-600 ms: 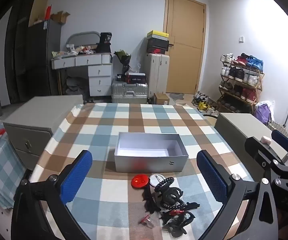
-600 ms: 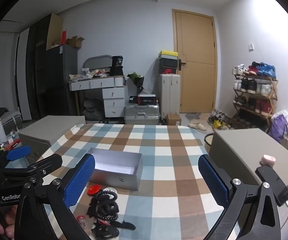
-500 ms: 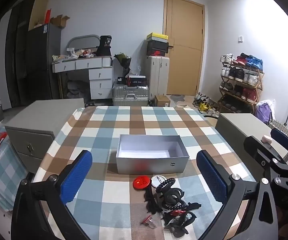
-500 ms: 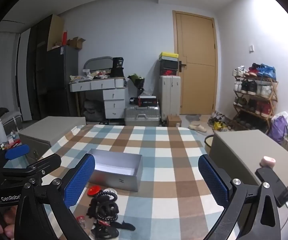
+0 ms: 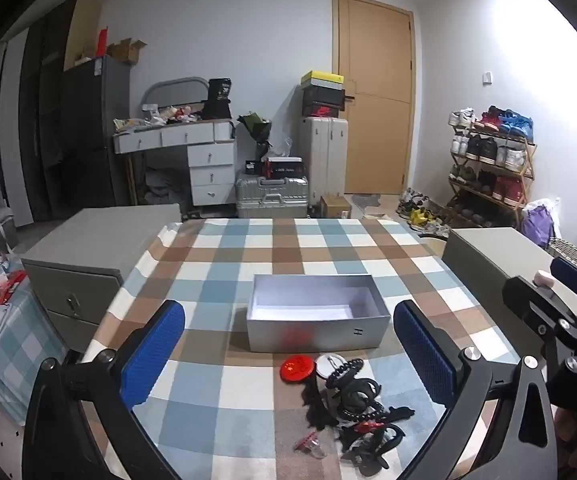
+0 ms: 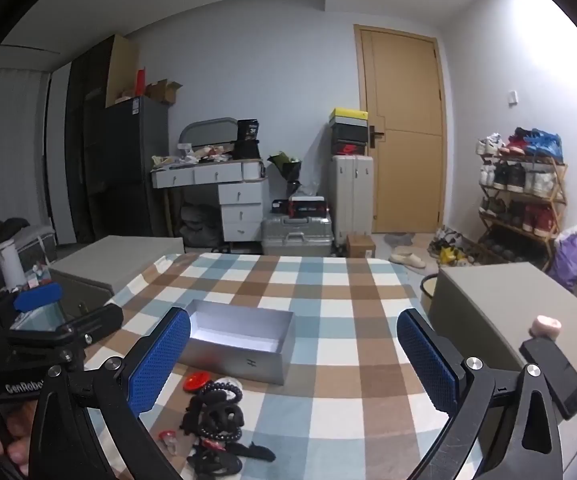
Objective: Organize jewelry
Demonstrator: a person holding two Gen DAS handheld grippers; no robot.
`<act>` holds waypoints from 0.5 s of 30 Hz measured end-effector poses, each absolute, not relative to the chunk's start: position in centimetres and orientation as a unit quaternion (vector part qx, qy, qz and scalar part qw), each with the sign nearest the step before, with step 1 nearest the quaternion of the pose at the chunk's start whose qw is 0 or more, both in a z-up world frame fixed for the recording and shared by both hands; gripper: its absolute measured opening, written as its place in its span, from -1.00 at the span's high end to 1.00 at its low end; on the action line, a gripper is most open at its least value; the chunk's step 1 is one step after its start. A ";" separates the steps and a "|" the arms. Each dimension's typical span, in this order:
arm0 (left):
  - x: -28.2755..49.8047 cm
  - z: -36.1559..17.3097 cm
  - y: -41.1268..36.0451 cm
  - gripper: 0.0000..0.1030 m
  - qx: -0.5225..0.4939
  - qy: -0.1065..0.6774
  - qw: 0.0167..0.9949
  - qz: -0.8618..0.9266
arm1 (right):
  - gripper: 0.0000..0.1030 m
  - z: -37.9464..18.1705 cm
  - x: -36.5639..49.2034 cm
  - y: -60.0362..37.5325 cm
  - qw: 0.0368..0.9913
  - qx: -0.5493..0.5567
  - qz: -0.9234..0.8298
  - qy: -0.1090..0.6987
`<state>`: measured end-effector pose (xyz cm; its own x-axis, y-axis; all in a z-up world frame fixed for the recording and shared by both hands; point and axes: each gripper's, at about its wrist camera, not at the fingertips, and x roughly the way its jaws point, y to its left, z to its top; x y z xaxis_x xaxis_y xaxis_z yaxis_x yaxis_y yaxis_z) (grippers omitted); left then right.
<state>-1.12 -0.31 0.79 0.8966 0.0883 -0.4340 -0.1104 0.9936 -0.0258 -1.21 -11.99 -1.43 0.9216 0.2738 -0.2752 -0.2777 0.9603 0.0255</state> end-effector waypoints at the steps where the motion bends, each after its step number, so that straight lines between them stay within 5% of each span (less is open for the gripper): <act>1: -1.0 0.7 -0.2 -0.97 -0.025 0.222 0.973 0.050 | -1.00 -1.5 -1.4 -12.0 0.980 -0.004 0.142 0.139; 15: -0.8 0.5 0.4 -0.97 -0.037 0.229 0.972 0.049 | -1.00 -1.5 -1.3 -12.3 0.981 -0.004 0.141 0.135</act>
<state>-0.83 0.44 0.49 0.8906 0.0782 -0.4479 -0.1117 0.9925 -0.0489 -1.33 -12.34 -1.54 0.9239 0.2750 -0.2662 -0.2772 0.9603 0.0299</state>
